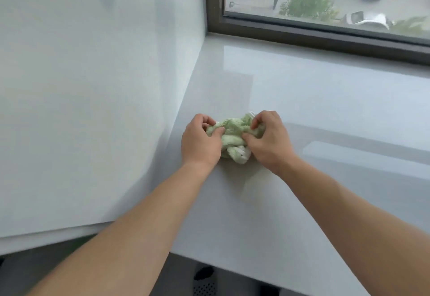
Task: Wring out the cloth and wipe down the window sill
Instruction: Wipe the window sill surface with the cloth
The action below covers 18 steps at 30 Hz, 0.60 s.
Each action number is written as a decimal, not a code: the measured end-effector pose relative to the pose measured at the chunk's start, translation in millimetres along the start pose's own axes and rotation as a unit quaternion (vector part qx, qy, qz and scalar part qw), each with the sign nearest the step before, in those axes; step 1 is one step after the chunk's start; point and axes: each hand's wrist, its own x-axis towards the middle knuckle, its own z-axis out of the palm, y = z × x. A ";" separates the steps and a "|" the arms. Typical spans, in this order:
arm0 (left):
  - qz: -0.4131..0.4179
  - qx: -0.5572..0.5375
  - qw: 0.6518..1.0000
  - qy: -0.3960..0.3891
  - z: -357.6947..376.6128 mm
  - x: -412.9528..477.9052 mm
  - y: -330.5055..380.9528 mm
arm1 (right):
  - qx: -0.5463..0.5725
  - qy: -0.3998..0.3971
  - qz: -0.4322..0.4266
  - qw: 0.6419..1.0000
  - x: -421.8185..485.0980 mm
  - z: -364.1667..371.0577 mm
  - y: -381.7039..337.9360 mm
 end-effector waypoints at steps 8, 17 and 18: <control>-0.091 -0.160 0.982 0.049 21.3 36.9 27.0 | -0.188 -0.093 -0.205 0.956 25.4 -8.8 3.5; 0.126 0.156 0.977 0.074 4.4 41.8 -4.6 | -0.257 -0.088 -0.282 0.920 84.7 -5.8 8.5; 0.137 0.189 0.971 0.059 3.5 42.4 -10.9 | -0.278 -0.086 -0.295 0.910 95.6 -5.4 5.6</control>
